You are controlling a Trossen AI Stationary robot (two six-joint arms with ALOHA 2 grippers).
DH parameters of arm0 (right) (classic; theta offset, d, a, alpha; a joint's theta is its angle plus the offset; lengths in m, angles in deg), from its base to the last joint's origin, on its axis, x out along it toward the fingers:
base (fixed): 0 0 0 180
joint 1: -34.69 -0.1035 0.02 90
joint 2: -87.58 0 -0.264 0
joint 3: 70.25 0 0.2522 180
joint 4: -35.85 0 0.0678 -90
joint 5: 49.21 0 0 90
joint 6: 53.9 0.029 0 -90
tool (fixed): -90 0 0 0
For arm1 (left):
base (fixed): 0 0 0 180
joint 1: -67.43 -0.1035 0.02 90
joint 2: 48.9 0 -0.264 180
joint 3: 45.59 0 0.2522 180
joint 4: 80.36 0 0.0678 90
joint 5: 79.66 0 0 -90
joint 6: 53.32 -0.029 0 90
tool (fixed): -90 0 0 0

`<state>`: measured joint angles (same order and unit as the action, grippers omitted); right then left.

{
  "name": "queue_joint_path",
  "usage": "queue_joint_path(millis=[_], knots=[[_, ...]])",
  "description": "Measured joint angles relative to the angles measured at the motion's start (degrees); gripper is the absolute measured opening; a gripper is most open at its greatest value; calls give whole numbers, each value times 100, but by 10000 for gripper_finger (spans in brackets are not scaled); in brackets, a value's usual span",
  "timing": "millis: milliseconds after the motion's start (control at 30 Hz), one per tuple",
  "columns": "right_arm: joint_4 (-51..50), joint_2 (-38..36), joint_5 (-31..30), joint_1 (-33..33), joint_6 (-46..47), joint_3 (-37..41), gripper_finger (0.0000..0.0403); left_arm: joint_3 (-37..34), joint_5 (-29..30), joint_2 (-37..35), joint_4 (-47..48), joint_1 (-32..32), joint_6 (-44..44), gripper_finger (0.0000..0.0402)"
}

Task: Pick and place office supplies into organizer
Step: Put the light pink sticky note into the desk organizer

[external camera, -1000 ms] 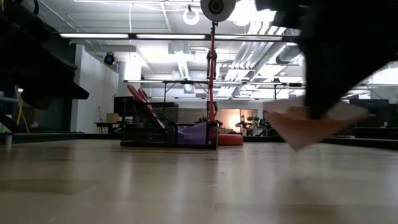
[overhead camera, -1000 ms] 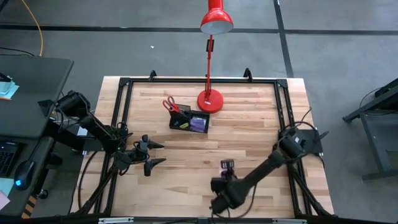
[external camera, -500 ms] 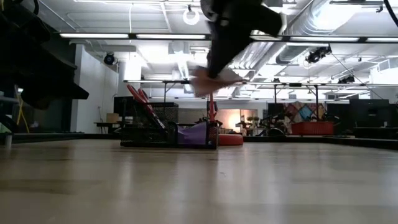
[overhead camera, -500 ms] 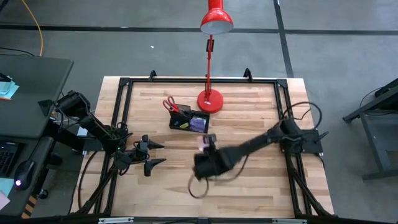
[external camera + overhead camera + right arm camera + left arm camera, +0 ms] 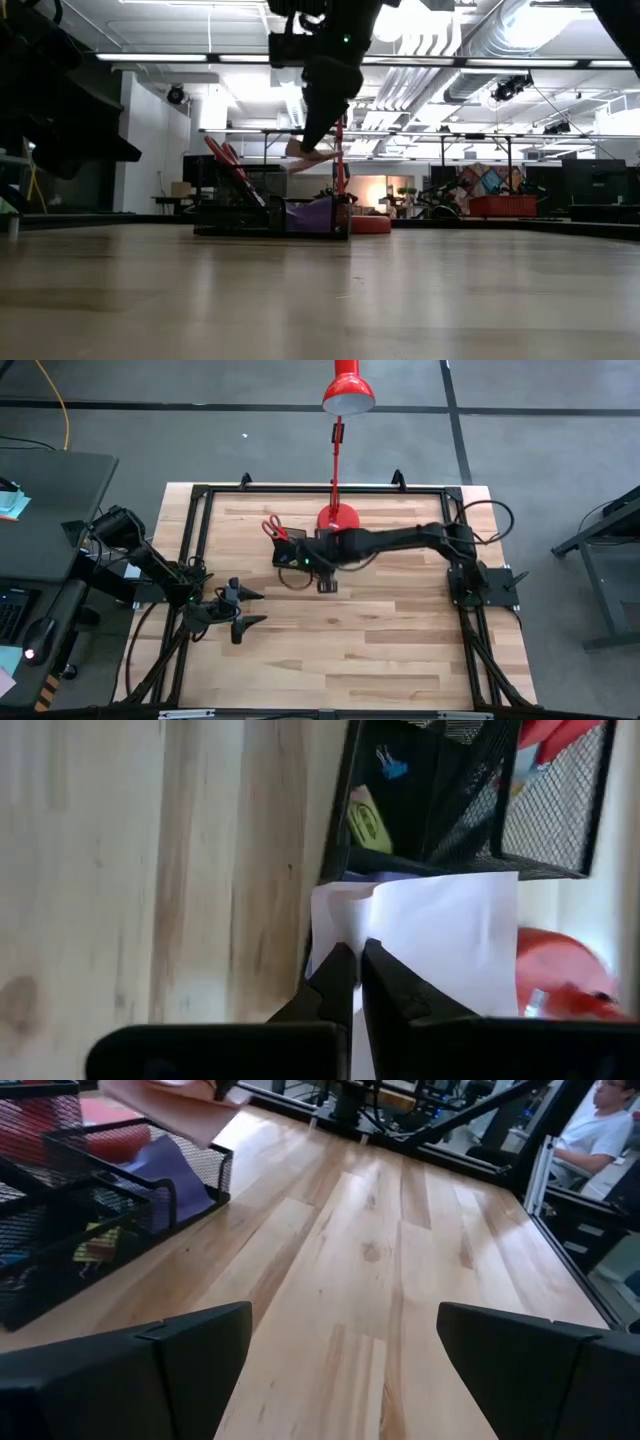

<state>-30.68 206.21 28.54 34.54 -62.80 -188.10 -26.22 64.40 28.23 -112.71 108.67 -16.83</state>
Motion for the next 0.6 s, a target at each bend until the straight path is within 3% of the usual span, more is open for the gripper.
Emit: queue_joint_path(millis=[133,300,467,600], knots=[[94,58,754,427,38,0,0,0,-163,2,-2,0,4,312],[198,113,834,687,-10,2,0,0,-251,1,-2,1,92,312],[366,266,1426,816,106,0,0,0,-252,0,-1,1,154,312],[291,474,1265,822,87,0,0,1,-270,0,-40,0,184,312]])
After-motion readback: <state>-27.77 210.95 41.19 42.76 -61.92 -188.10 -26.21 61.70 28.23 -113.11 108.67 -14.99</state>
